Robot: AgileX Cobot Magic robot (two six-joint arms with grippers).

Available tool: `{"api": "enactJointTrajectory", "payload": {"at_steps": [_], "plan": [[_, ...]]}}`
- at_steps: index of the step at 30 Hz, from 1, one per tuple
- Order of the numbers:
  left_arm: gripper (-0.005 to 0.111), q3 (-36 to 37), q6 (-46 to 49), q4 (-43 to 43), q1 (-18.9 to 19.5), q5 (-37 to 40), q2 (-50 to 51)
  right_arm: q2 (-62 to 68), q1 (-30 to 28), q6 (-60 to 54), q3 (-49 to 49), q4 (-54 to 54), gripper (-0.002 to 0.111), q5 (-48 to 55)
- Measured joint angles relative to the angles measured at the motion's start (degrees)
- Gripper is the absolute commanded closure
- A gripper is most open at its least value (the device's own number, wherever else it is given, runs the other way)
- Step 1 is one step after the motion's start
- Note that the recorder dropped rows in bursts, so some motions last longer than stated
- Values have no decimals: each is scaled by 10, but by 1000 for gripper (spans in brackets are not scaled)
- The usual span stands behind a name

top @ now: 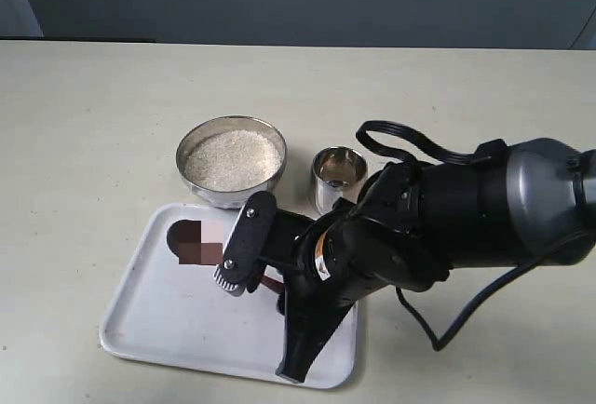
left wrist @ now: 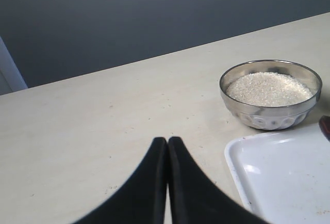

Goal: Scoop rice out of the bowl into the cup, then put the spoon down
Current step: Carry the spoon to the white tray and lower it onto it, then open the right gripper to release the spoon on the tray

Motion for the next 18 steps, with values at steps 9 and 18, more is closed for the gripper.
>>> {"api": "enactJointTrajectory", "payload": {"at_steps": [9,18], "plan": [[106,0,0,0,0,0,0,0,0,0,0,10,72,4],[106,0,0,0,0,0,0,-78,0,8,-61,55,108,135]]}}
